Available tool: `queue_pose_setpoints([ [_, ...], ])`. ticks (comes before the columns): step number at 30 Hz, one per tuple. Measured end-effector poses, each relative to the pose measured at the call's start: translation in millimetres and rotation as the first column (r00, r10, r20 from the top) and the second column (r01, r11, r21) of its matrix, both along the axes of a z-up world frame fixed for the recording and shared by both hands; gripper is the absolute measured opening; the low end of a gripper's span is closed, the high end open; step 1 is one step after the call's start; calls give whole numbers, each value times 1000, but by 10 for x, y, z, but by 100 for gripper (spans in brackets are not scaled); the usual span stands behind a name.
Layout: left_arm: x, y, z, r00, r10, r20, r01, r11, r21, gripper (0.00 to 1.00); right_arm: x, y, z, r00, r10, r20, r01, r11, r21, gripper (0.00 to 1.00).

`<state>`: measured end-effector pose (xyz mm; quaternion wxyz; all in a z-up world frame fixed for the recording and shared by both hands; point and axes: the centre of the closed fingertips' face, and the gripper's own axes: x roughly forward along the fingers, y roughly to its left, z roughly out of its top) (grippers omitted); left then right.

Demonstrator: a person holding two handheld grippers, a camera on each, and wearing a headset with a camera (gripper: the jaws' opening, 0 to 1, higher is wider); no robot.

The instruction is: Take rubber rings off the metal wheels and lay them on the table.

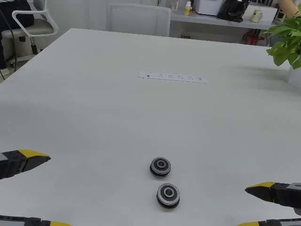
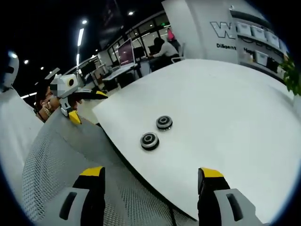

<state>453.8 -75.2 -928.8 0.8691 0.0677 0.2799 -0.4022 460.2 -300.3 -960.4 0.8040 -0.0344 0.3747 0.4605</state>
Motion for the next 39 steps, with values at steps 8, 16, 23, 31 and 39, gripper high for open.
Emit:
queue_pose_setpoints([
  [8,4,6,-5,1000,12,-8,-12,1000,-6,93,-19,-12,-27,1000,15,-10,-15,1000,-12,77],
  [16,-4,-3,-17,1000,8,-17,-9,1000,-10,93,-1,-15,-9,1000,-2,-6,2,1000,3,76],
  [23,3,-1,-19,1000,12,-16,-13,1000,-8,93,-26,-3,-20,1000,10,-15,-10,1000,3,76],
  [31,-7,-26,-59,1000,-14,-22,14,1000,13,94,-13,-29,-20,1000,-5,-8,5,1000,-4,76],
  [39,-1,0,-55,1000,-5,-13,6,1000,26,93,5,-14,14,1000,-14,1,14,1000,20,75],
])
